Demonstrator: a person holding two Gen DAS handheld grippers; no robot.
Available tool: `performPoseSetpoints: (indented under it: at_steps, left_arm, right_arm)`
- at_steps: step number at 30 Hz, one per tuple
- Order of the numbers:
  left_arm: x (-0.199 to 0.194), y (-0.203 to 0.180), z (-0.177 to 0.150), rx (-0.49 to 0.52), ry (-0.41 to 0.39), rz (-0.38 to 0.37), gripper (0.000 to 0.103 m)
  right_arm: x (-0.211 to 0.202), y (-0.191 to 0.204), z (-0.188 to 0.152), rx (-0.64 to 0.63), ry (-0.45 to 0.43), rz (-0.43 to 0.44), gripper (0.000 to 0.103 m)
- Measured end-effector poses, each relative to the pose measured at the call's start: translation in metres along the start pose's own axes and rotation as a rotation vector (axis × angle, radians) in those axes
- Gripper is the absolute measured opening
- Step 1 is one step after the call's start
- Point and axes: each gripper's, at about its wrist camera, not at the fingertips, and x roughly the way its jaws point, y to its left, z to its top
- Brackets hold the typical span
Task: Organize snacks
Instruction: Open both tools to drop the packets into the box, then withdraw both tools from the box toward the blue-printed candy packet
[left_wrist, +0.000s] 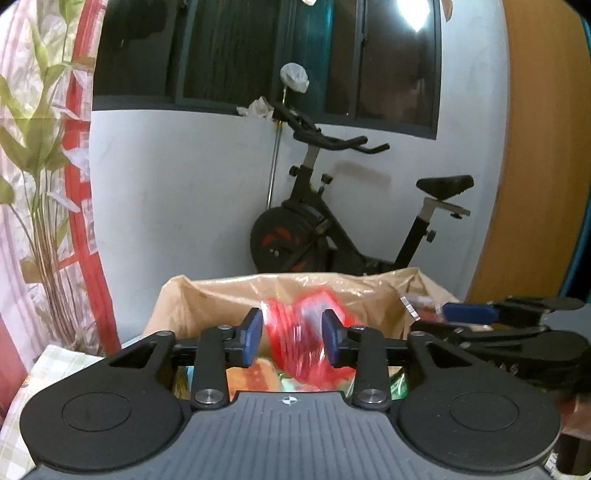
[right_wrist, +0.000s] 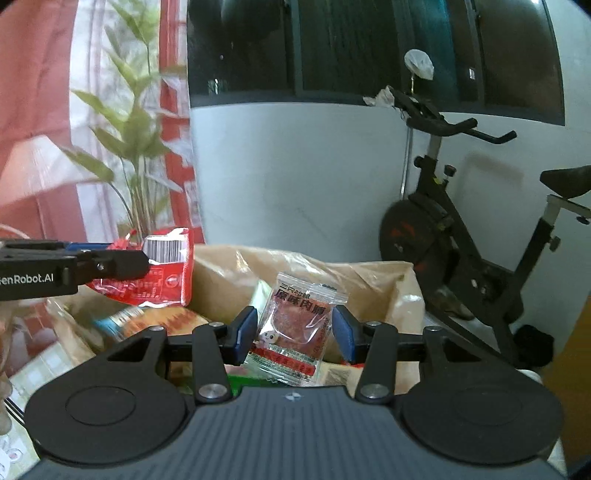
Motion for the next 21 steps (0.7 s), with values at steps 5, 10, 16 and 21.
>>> performPoseSetpoints:
  at_steps: [5,10,16,21]
  left_arm:
    - [-0.012,0.012,-0.005,-0.019,-0.007,0.012,0.064]
    - [-0.031,0.019,-0.004,-0.012,-0.016,0.007,0.07]
    - [-0.056,0.028,-0.006,-0.007,-0.025,-0.015,0.073]
    - [-0.084,0.037,-0.015,-0.001,-0.037,-0.032,0.073]
  right_arm:
    - [-0.008,-0.003,-0.005,0.017,0.002,-0.031,0.06]
    - [-0.02,0.006,-0.007,-0.019,-0.013,-0.031,0.071]
    - [-0.037,0.016,-0.01,0.007,-0.034,0.009,0.072]
    - [-0.053,0.028,-0.019,0.017,-0.052,0.043,0.072]
